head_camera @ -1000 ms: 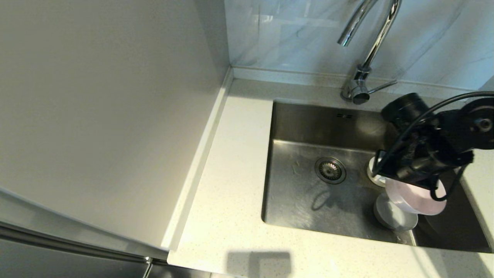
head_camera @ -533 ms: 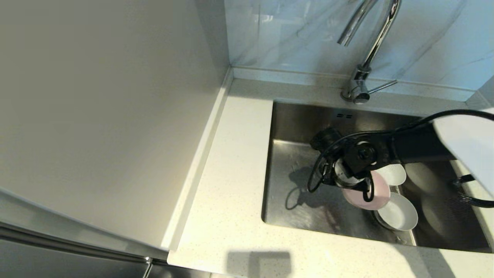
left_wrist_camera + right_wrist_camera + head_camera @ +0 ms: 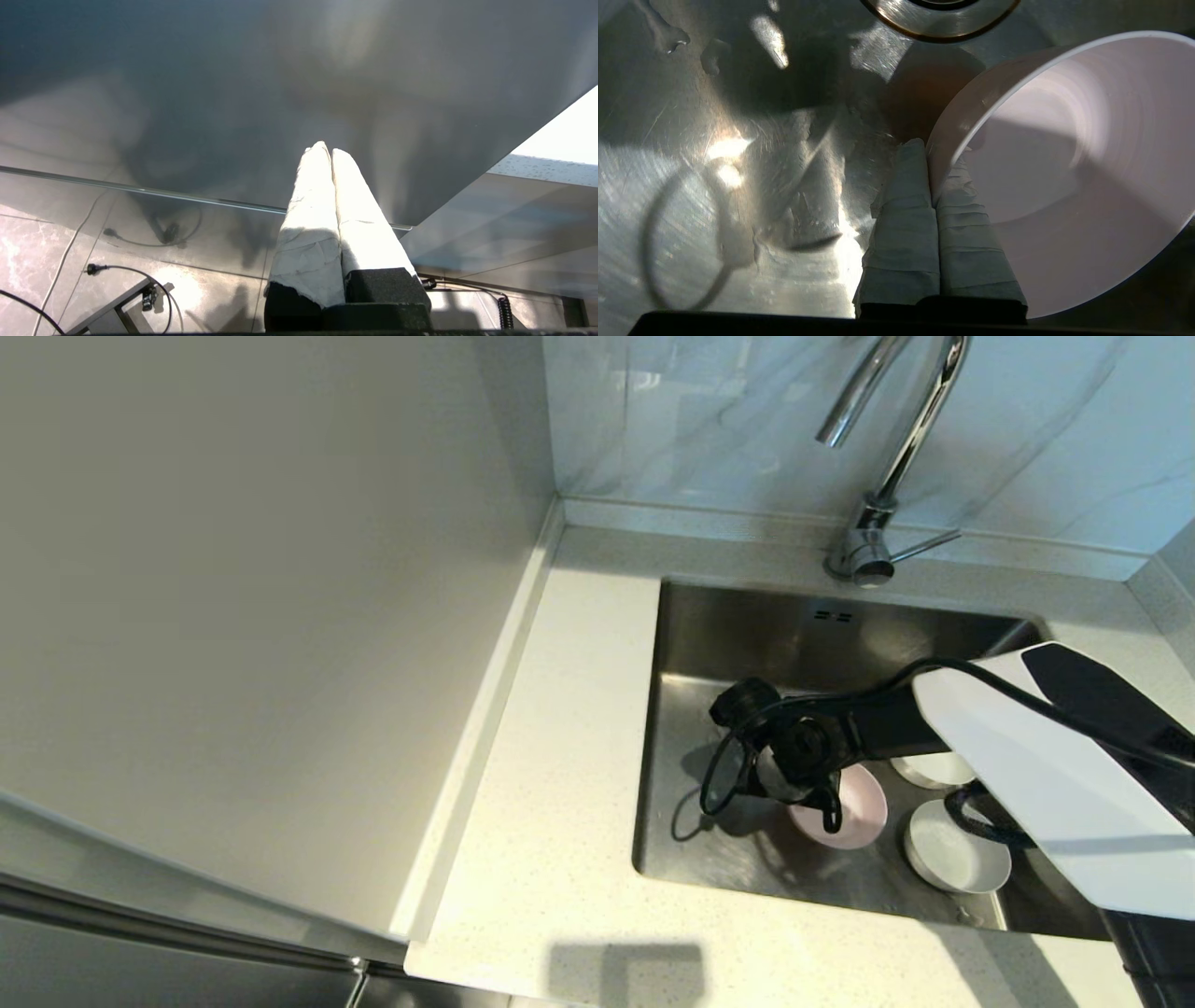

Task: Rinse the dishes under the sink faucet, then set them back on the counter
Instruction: Put a bowl into the sink

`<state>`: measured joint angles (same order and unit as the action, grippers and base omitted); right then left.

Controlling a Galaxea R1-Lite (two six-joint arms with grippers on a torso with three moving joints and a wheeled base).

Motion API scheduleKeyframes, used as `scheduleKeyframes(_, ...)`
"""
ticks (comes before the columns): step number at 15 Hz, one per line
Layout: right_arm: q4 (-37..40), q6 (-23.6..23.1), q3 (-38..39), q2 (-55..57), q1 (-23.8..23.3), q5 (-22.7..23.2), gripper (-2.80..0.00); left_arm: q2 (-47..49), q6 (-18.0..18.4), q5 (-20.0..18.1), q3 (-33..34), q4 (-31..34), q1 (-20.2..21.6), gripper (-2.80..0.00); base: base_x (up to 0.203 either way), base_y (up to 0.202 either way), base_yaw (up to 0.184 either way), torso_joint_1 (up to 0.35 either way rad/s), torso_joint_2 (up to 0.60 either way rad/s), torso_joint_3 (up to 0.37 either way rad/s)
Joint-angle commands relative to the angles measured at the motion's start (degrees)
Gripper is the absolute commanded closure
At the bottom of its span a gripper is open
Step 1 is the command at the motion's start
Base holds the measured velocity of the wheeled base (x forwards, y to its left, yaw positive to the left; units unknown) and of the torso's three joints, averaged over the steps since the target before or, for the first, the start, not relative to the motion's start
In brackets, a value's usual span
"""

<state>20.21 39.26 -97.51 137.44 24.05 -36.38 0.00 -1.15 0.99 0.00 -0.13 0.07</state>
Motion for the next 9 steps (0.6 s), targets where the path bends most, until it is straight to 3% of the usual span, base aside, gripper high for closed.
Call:
scheduleKeyframes(1, -1.15, 0.17, -0.25, 2.24, -0.14, -0.19, 0.0, -0.18, -0.06, 0.07, 0.0, -0.04, 0.01, 0.0, 0.0, 0.0, 0.0, 0.0, 0.0, 0.0)
scheduleKeyframes(9, -3.66, 0.12, -0.67, 5.73, -0.23, -0.19, 0.0, -0.18, 0.0, 0.07, 0.0, -0.04, 0.01, 0.0, 0.0, 0.0, 0.0, 0.0, 0.0, 0.0)
